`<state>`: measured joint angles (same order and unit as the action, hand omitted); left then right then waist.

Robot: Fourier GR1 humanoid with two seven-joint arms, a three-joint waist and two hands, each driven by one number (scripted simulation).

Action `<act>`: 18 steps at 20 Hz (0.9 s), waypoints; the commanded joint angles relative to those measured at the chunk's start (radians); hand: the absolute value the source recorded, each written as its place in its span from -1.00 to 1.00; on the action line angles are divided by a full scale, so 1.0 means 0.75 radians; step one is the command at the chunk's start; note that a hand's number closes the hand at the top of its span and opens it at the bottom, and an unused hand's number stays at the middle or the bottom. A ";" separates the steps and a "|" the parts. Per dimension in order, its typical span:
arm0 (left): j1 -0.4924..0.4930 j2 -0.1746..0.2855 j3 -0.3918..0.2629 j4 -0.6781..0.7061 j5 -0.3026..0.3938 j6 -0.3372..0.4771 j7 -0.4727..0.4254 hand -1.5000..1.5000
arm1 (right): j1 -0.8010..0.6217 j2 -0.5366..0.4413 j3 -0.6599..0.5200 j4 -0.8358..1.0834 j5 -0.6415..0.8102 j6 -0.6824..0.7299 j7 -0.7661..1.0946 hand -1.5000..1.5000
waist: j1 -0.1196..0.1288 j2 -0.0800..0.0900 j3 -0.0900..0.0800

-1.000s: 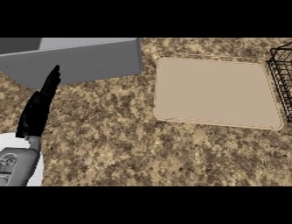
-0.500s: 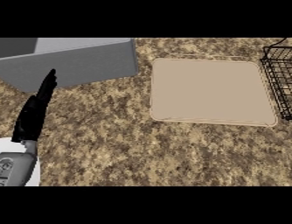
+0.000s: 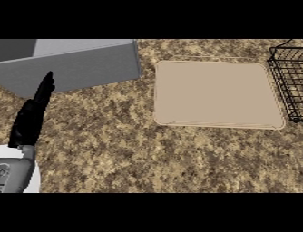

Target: Pick the lemon from the tray and place it in the tiered basket

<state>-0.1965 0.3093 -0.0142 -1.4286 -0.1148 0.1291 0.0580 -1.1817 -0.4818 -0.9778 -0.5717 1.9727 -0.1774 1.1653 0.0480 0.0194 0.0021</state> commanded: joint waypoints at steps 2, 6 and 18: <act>-0.018 0.033 0.027 -0.010 0.025 -0.038 0.022 0.00 | 0.029 0.066 0.020 -0.105 0.027 -0.331 0.207 -1.00 | 0.001 -0.004 -0.001; 0.015 -0.020 -0.008 0.013 -0.018 0.010 -0.013 0.00 | 0.001 0.093 0.068 -0.183 0.105 -0.365 0.233 -1.00 | -0.004 -0.006 -0.004; 0.053 -0.007 0.011 0.004 0.004 -0.024 -0.006 0.00 | -0.038 0.310 0.039 -0.629 0.285 -0.294 0.407 -1.00 | -0.050 -0.032 -0.006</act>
<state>-0.1739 0.3135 0.0014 -1.4345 -0.1144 0.1186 0.0656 -1.1915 -0.3189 -0.9380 -0.9424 2.1678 -0.3565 1.2195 0.0225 -0.0009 -0.0015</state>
